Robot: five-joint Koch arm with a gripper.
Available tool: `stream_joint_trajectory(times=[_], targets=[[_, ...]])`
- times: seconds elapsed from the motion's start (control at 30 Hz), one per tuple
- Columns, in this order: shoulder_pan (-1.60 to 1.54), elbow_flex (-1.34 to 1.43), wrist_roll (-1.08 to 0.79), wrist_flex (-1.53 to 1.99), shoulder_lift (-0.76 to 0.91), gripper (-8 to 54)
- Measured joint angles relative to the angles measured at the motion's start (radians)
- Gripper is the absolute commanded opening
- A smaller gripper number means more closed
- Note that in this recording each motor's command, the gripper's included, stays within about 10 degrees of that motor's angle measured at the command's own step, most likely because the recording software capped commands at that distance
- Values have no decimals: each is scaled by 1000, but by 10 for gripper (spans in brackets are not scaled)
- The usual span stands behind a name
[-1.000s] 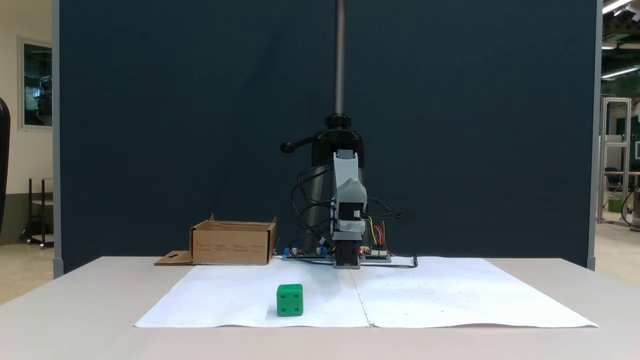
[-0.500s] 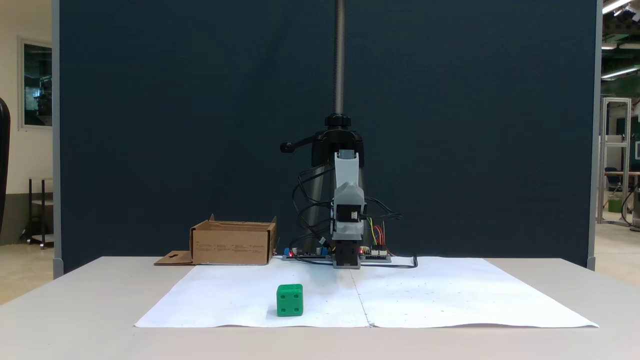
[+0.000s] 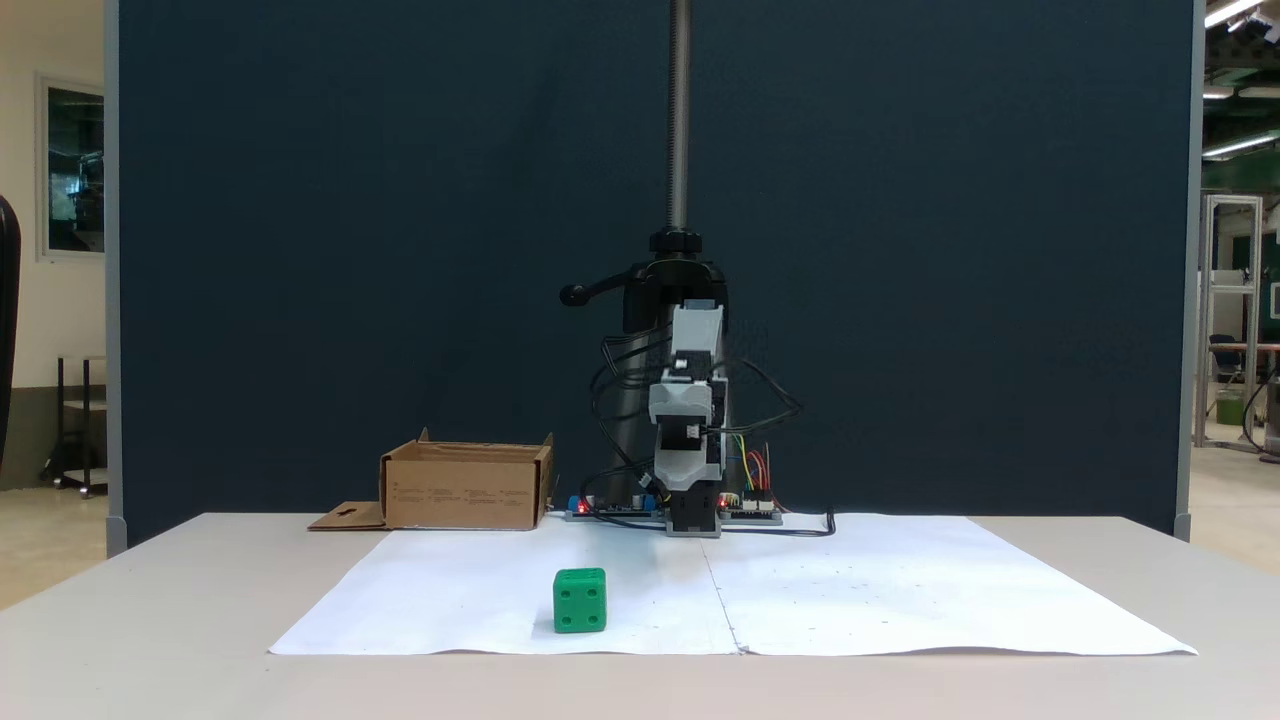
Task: Grasp a green dice and put it in the bin.
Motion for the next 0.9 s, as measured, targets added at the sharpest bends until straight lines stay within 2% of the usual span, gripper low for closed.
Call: stream_joint_trajectory(times=[0.43, 0.63, 0.9], targets=[[83, -380, 0, 569, -35, 427], [84, -577, 0, 770, -137, 427], [84, -923, 0, 1022, -382, 425]])
